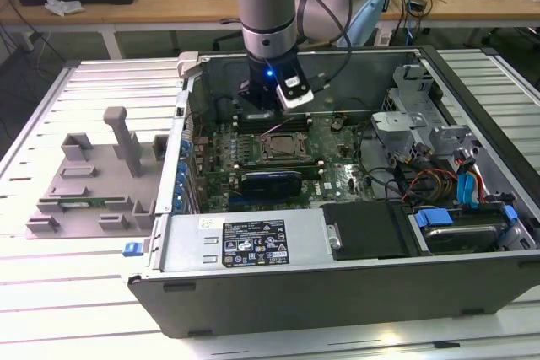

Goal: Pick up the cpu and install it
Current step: 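Install the first cpu locking lever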

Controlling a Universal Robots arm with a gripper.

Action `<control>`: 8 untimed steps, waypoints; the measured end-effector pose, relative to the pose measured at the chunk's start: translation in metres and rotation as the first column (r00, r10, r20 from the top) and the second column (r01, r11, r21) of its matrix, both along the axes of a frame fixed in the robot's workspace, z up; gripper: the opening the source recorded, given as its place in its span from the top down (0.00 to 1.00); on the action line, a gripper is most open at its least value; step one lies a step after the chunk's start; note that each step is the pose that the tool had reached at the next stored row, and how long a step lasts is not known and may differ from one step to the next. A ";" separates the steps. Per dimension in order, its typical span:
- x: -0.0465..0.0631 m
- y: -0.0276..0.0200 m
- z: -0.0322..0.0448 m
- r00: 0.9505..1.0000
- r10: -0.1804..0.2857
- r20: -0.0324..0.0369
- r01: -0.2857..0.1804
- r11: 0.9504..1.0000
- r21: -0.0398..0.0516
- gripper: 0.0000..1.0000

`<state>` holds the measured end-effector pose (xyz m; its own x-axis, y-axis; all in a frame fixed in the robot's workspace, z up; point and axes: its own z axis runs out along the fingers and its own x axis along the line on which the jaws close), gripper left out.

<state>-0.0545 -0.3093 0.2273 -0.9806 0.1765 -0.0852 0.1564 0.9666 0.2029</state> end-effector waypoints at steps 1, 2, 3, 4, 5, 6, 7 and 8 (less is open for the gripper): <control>0.000 0.0000 -0.0011 1.000 0.000 0.006 0.000 1.000 0.000 0.89; 0.000 0.0000 -0.0030 1.000 0.000 0.012 0.000 1.000 0.000 0.89; 0.000 0.0001 -0.0042 1.000 0.000 0.014 0.000 1.000 0.000 0.89; 0.000 0.0001 -0.0049 1.000 0.000 0.016 0.000 1.000 0.000 0.89; 0.000 0.0002 -0.0061 1.000 0.000 0.021 0.000 1.000 0.000 0.89; 0.000 0.0003 -0.0068 1.000 0.000 0.025 0.000 1.000 0.000 0.89; 0.000 0.0003 -0.0073 1.000 0.000 0.027 0.000 1.000 0.001 0.89; 0.000 0.0004 -0.0083 1.000 0.001 0.030 -0.001 1.000 0.002 0.89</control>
<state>-0.0549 -0.3090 0.2190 -0.9778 0.1757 -0.1144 0.1492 0.9664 0.2094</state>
